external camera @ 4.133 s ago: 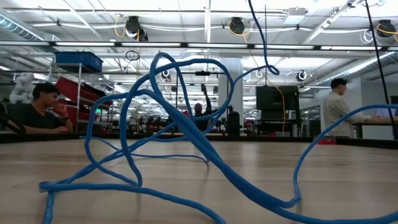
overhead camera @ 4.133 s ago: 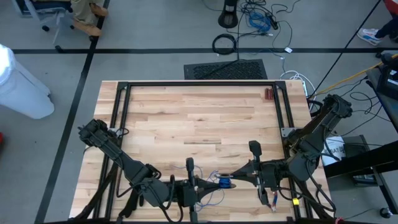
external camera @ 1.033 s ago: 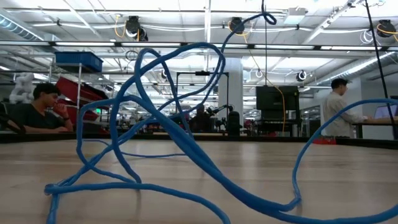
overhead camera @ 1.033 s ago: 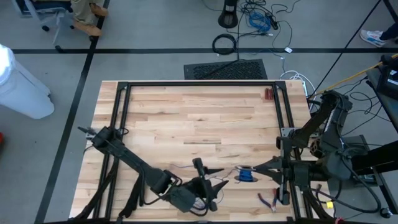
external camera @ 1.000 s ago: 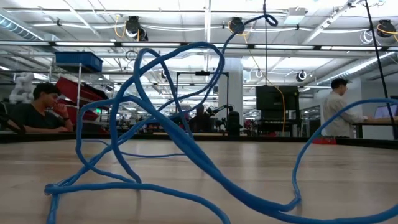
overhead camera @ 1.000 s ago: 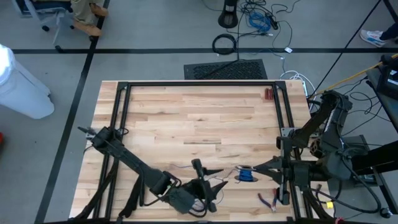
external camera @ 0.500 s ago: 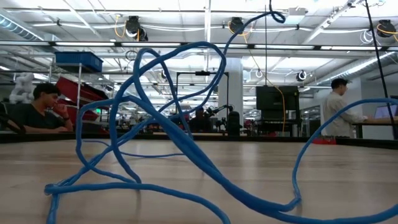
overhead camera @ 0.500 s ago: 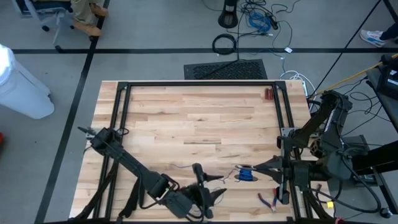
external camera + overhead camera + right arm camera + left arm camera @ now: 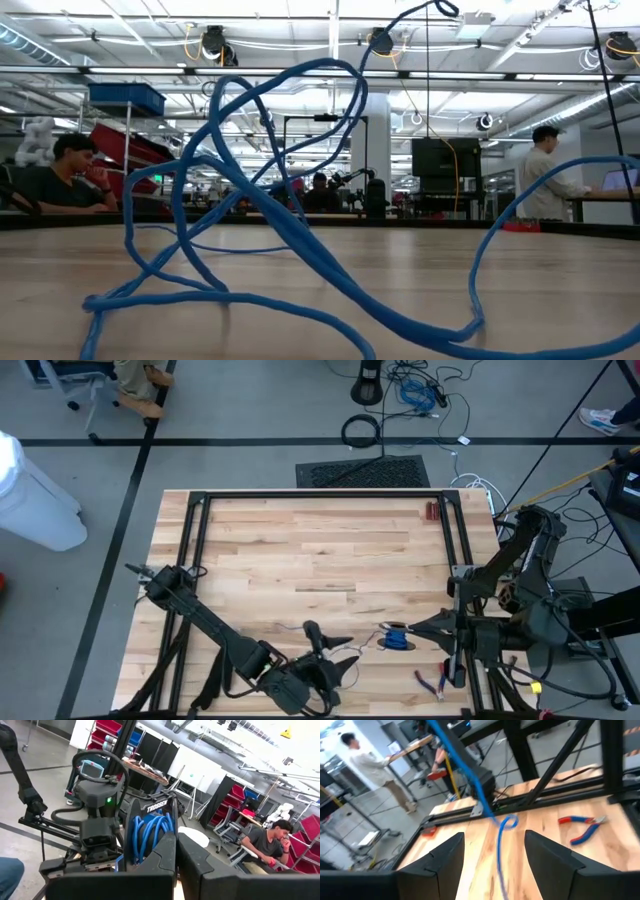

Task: Coil cords
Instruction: Coil the blue wire onto the black spool

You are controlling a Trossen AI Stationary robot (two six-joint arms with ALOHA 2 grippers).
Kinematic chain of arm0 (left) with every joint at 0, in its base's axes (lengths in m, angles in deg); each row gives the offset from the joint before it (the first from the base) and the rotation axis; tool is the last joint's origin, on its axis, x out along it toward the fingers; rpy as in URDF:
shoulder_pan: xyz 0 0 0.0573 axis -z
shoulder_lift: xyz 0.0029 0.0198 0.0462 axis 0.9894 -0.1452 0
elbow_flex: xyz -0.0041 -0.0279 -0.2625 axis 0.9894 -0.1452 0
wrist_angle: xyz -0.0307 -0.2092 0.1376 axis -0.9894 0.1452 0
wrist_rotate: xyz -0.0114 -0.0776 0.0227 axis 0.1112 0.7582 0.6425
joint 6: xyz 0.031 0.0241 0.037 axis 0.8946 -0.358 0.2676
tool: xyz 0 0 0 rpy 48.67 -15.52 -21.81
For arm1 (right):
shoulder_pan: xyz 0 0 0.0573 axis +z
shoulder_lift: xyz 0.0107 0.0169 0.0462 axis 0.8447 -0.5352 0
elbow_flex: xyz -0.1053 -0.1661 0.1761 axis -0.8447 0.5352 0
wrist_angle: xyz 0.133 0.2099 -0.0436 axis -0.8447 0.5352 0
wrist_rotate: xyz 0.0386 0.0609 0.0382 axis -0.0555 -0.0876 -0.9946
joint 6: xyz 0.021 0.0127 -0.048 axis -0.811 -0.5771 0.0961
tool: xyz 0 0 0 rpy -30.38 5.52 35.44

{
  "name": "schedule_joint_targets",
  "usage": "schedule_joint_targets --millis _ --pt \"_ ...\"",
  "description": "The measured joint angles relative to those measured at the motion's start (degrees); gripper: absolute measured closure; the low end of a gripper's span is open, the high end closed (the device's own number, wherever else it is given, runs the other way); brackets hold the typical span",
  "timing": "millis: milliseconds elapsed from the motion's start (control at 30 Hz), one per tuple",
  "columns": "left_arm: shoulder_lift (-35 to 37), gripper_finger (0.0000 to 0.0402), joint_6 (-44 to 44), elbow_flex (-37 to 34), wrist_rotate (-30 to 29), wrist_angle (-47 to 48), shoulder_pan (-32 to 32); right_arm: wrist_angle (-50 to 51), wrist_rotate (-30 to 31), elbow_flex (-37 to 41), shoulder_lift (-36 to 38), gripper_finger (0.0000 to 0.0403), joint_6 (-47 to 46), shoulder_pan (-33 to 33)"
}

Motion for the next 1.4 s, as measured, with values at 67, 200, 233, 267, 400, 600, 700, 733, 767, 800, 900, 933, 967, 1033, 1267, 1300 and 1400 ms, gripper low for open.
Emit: schedule_joint_targets --millis 67,200,233,267,400,600,700,733,767,800,900,933,967,1033,1267,1300,1400 --pt "0.00 0.0187 -0.90 0.00 -0.79 0.75 -0.02 -0.21 -0.02 0.00 0.00 0.0403 0.44 0.00" --pt "0.00 0.0192 -1.04 0.00 -0.97 1.71 -0.02 -0.63 -0.04 0.00 0.00 0.0403 1.45 0.00" --pt "0.00 0.0196 -1.07 0.00 -0.99 1.89 -0.03 -0.61 -0.02 0.00 0.00 0.0403 1.47 0.00" --pt "0.00 0.0201 -1.09 0.00 -0.98 1.95 -0.09 -0.61 -0.06 0.00 0.00 0.0403 1.50 0.00" --pt "0.00 0.0227 -1.07 0.00 -0.99 1.89 -0.27 -0.63 -0.05 0.00 0.10 0.0403 1.57 0.00" --pt "0.00 0.0281 -1.10 0.00 -1.00 2.15 -0.52 -0.61 -0.06 0.00 0.11 0.0403 1.69 0.00" --pt "0.00 0.0313 -1.11 0.00 -1.01 2.68 -0.50 -0.63 -0.11 0.00 0.10 0.0403 1.65 0.00" --pt "0.00 0.0325 -1.11 0.00 -1.01 2.68 -0.52 -0.67 -0.12 0.00 0.11 0.0403 1.65 -0.01" --pt "0.00 0.0336 -1.11 0.00 -1.01 2.68 -0.57 -0.74 -0.12 0.00 0.10 0.0403 1.65 -0.02" --pt "0.00 0.0348 -1.13 0.00 -0.99 2.68 -0.70 -0.79 -0.21 0.00 0.11 0.0403 1.67 -0.02" --pt "0.00 0.0385 -3.14 0.00 -1.01 2.71 -1.44 -1.48 -0.38 0.00 0.11 0.0403 1.67 -0.28" --pt "0.00 0.0392 -4.49 0.00 -1.01 2.73 -1.84 -1.86 -0.43 0.00 0.09 0.0403 1.58 -0.53" --pt "0.00 0.0394 -5.98 0.00 -1.01 2.73 -2.23 -2.18 -0.41 0.00 0.11 0.0403 1.43 -0.72" --pt "0.00 0.0393 -8.39 0.00 -1.01 2.73 -2.96 -2.90 -0.41 0.00 -0.02 0.0403 0.83 -1.22" --pt "-0.97 0.0398 -10.12 0.00 -0.39 2.63 -5.07 -5.60 0.12 -0.04 -2.69 0.0403 -0.92 -5.54" --pt "-1.16 0.0398 -10.13 0.00 -0.13 2.60 -5.20 -6.78 0.89 -0.04 -3.23 0.0403 -0.95 -6.28" --pt "-1.70 0.0398 -10.11 0.00 0.04 2.03 -5.58 -9.75 5.43 -0.04 -5.25 0.0403 0.65 -8.33"
